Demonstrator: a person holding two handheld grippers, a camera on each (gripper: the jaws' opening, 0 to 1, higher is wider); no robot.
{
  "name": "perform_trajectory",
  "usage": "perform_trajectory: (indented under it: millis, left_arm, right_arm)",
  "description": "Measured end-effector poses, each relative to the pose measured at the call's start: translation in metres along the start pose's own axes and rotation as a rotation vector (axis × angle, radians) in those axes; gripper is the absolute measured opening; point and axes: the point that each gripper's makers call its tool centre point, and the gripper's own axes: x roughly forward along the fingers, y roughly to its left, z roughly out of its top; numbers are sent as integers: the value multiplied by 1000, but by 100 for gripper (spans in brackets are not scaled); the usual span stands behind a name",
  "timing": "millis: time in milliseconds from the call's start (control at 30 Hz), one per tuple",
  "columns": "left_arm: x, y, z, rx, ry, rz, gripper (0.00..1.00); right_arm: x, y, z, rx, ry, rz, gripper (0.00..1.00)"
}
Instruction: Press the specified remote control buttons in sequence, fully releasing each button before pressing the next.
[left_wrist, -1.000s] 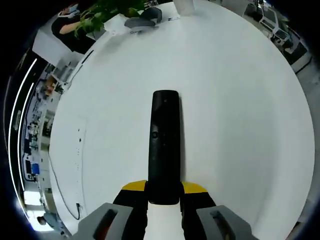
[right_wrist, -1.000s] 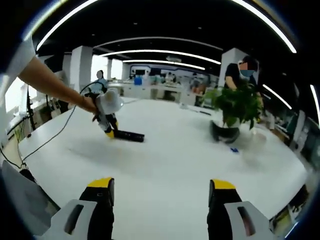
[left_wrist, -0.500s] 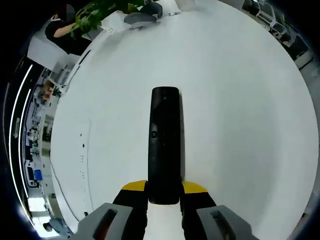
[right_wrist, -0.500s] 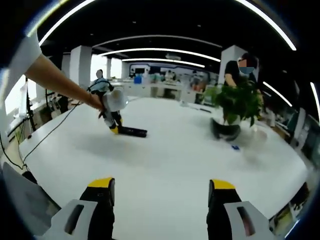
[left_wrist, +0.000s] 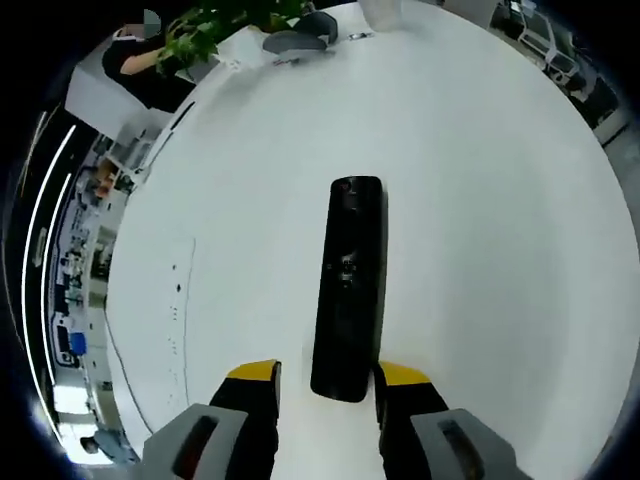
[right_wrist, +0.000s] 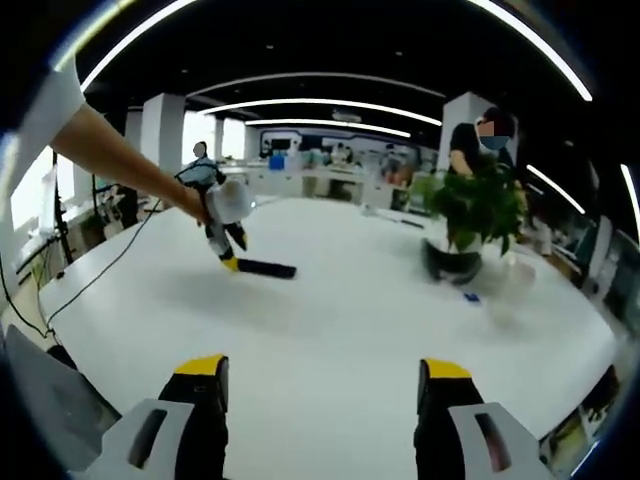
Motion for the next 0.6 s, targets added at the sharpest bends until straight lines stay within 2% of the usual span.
perform_trajectory:
  millis: [167, 200, 267, 367, 433, 467, 533, 567, 600]
  left_arm:
    - [-2, 5, -5, -149, -11, 30, 45]
    - [-4, 9, -8, -199, -8, 57, 49]
    - [-7, 14, -10, -233, -12, 92, 55]
    - [-11, 20, -14, -296, -25, 143, 65]
    - [-14, 25, -19, -360, -39, 186, 76]
    - [-15, 24, -17, -381, -66, 182, 82]
    - [-16, 25, -22, -442, -77, 199, 96]
    - [-19, 23, -27, -480, -62, 202, 99]
    - [-22, 27, -26, -498, -84, 228, 100]
  right_arm:
    - [-1, 0, 2, 3, -10, -1, 77]
    - [-1, 0, 2, 3, -12, 0, 77]
    - [-1, 0, 3, 3, -15, 1, 77]
    - [-1, 0, 3, 5, -18, 1, 78]
    - [-1, 0, 4, 5, -22, 3, 78]
    - [-1, 0, 4, 5, -23, 4, 78]
    - [-1, 2, 5, 4, -25, 11, 79]
    - [-1, 2, 5, 3, -25, 13, 79]
    - [-1, 3, 5, -1, -27, 16, 80]
